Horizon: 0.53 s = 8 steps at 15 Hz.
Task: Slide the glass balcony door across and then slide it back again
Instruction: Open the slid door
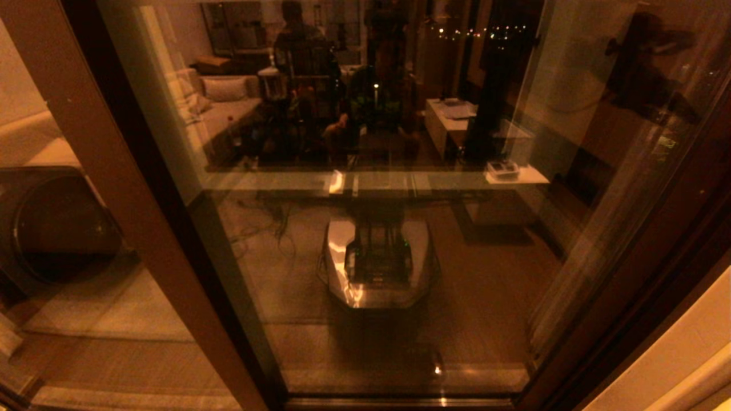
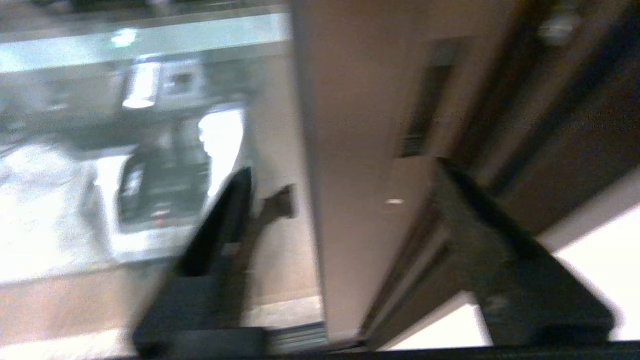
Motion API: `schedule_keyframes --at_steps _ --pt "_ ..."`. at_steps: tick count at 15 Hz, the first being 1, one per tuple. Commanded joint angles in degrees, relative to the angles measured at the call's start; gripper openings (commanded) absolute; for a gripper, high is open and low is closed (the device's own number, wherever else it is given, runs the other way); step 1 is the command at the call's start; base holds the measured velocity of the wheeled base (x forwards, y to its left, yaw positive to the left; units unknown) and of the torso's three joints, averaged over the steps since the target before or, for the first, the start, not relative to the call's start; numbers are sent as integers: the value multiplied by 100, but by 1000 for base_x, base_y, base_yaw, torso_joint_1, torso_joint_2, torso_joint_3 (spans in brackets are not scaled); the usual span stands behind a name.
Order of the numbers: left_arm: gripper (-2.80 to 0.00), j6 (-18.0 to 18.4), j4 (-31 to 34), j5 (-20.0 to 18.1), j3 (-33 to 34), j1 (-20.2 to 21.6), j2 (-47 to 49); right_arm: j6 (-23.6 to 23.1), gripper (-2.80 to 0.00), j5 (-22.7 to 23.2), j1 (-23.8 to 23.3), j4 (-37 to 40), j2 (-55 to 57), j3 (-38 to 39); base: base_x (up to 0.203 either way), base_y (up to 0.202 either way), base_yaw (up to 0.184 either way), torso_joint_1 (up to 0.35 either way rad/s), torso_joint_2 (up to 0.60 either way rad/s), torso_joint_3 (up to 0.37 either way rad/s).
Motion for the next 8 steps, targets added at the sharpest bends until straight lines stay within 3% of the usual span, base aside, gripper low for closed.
schedule_keyframes --at_steps 1,8 --pt "-280 -2 1 1 0 0 -1 -7 -280 -312 -17 3 76 -122 0 0 0 0 0 0" --pt "-280 -2 1 1 0 0 -1 -42 -280 -1375 4 5 461 -472 0 0 0 0 0 0"
